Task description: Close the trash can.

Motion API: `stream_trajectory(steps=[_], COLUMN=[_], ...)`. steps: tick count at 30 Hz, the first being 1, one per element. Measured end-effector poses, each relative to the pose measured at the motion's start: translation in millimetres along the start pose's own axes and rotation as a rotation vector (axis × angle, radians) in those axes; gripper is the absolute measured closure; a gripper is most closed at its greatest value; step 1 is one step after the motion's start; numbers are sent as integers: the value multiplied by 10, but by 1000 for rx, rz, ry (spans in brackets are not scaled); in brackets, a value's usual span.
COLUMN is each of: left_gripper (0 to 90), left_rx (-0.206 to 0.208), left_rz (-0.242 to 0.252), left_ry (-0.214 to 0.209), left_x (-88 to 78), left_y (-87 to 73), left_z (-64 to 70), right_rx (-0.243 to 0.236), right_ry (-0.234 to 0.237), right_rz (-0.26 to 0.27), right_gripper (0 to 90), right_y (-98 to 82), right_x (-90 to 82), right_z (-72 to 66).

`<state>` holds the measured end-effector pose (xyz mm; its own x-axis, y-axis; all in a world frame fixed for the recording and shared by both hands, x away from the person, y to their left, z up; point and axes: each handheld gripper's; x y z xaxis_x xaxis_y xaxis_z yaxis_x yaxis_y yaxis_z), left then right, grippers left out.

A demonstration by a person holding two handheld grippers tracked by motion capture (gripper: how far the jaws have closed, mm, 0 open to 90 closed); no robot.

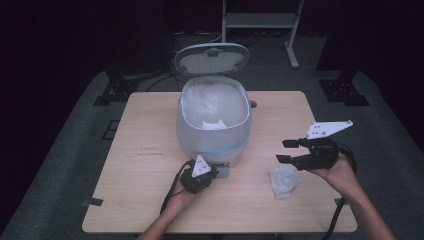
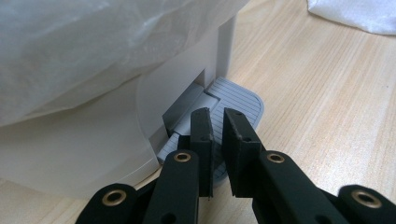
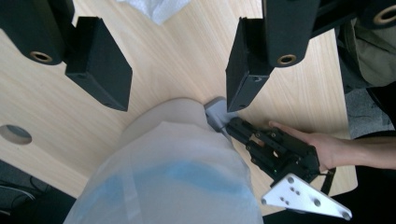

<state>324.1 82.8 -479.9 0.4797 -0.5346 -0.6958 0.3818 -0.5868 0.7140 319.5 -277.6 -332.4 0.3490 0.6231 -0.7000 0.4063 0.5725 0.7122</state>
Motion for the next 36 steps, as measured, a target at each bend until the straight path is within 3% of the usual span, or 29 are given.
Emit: stream_trajectory(steps=[36], left_gripper=[826], left_rx=[1], left_rz=[0], left_ry=[5], left_x=[-1], left_y=[1], left_z=[3], right_rx=[82], right_ry=[6], right_rz=[1], right_gripper=[383], right_y=[-562], right_x=[233], right_z=[67])
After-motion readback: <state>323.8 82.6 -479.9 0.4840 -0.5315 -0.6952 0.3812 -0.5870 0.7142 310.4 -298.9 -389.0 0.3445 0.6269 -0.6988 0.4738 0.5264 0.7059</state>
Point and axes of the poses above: each handheld gripper's, and its own axes: x roughly forward along the jaws, y roughly out of its top, z roughly to its right, and after that the axes turned 10 degrees about -z, right-handed
